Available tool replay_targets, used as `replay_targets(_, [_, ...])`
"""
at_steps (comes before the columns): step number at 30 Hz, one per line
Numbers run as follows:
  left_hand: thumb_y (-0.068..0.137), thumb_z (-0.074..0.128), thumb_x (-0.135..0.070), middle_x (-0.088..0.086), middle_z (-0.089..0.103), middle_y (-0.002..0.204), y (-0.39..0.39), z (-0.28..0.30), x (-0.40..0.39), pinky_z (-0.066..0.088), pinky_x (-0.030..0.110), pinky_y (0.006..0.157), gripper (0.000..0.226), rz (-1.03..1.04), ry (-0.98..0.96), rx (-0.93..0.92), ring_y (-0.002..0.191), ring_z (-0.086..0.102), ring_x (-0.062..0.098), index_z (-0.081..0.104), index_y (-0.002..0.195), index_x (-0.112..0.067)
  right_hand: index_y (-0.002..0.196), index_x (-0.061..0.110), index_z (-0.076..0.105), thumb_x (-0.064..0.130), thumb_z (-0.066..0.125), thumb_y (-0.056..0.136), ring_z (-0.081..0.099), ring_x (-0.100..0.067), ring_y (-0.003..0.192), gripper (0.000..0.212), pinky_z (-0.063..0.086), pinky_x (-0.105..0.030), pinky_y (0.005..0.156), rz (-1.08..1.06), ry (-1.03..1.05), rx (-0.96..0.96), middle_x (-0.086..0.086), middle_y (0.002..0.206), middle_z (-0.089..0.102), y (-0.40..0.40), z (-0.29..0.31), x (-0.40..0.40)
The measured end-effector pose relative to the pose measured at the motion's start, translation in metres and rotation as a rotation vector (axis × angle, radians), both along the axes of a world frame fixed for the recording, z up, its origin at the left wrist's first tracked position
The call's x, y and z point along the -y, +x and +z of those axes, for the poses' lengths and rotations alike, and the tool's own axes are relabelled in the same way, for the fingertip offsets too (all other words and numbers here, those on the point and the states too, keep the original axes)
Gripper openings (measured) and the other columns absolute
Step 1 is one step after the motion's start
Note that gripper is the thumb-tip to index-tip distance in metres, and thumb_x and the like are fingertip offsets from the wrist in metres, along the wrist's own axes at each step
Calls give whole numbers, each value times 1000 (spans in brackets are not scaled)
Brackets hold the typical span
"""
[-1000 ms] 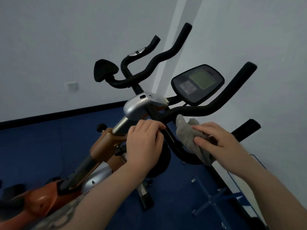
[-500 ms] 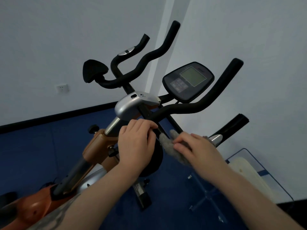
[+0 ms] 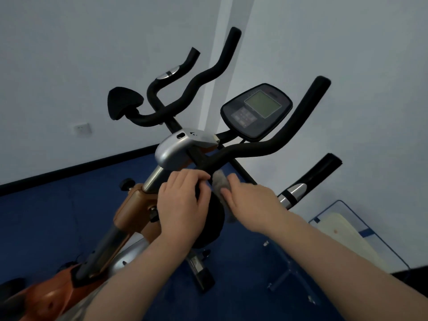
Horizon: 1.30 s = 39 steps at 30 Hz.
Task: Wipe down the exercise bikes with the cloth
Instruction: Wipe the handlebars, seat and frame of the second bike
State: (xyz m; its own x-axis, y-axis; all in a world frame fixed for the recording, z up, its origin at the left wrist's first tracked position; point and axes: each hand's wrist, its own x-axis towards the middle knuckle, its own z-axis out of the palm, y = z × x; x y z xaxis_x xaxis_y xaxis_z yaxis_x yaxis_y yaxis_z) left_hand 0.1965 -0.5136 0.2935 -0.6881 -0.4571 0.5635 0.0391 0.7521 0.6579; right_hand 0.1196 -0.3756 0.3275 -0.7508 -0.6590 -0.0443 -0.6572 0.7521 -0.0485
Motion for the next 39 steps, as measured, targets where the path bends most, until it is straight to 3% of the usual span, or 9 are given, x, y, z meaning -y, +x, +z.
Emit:
replay_targets(4, [90, 47, -25, -8, 64, 87, 0, 0, 0, 49, 38, 67, 20, -9, 10, -3, 82, 56, 11, 66, 93, -20, 101, 21, 36, 43, 21, 104, 58, -30, 85, 27, 37, -38, 65, -139, -181, 182, 0, 83, 50, -12, -1, 26])
replay_targets(9, [89, 47, -25, -11, 63, 86, 1, 0, 1, 49, 37, 67, 19, -21, 21, 5, 82, 55, 9, 65, 93, -22, 119, 17, 36, 42, 19, 104, 58, -29, 71, 33, 33, -35, 57, -176, -67, -103, -3, 89, 61, 9, -15, 12])
replay_targets(12, [89, 47, -23, -9, 64, 86, 0, 0, 0, 49, 39, 67, 19, -33, 14, -9, 81, 57, 11, 66, 93, -21, 121, 15, 40, 35, 22, 104, 50, -26, 74, 32, 35, -37, 60, -265, -94, 28, -9, 105, 61, -3, -9, 31])
replay_targets(16, [88, 48, -22, -10, 63, 88, 3, 0, 1, 50, 40, 68, 17, -62, 48, -20, 83, 57, 11, 65, 93, -22, 128, 26, 29, 44, 26, 103, 58, -24, 76, 31, 46, -40, 70, -243, -266, 200, -1, 88, 59, 0, -1, 14])
replay_targets(20, [88, 46, -26, -11, 62, 87, 2, -1, 4, 50, 38, 68, 18, -96, 44, -21, 83, 56, 9, 63, 92, -23, 135, 32, 38, 40, 48, 99, 47, -16, 113, 38, 43, -38, 93, 3, -281, 309, 3, 123, 49, 2, 12, -6])
replay_targets(27, [89, 52, -19, -14, 61, 90, 3, -6, 12, 50, 37, 68, 13, -188, 7, -5, 85, 53, 6, 63, 95, -25, 91, 24, 62, 65, 54, 85, 53, -15, 84, 42, 40, -34, 77, -223, -271, -160, 9, 82, 56, 17, 8, -12])
replay_targets(31, [89, 54, -17, -11, 63, 89, 6, -6, 14, 50, 37, 70, 14, -224, -23, -2, 86, 55, 8, 65, 95, -23, 98, 26, 65, 69, 50, 83, 45, -25, 120, 48, 26, -43, 101, -283, -235, -422, -2, 119, 53, 26, -3, -14])
replay_targets(35, [90, 46, -24, -10, 65, 89, 7, -3, 15, 49, 40, 69, 23, -262, -48, -14, 86, 59, 12, 68, 94, -21, 129, 26, 54, 52, 56, 90, 25, -27, 145, 46, 12, -50, 119, -28, -208, -332, -5, 154, 34, 22, 6, -19])
replay_targets(39, [89, 46, -23, -11, 65, 87, 8, -4, 15, 46, 35, 68, 22, -256, -46, -36, 84, 58, 11, 68, 93, -22, 135, 31, 36, 47, 38, 98, 59, -16, 100, 40, 48, -36, 80, -50, -155, -24, 10, 134, 52, 24, 0, -15])
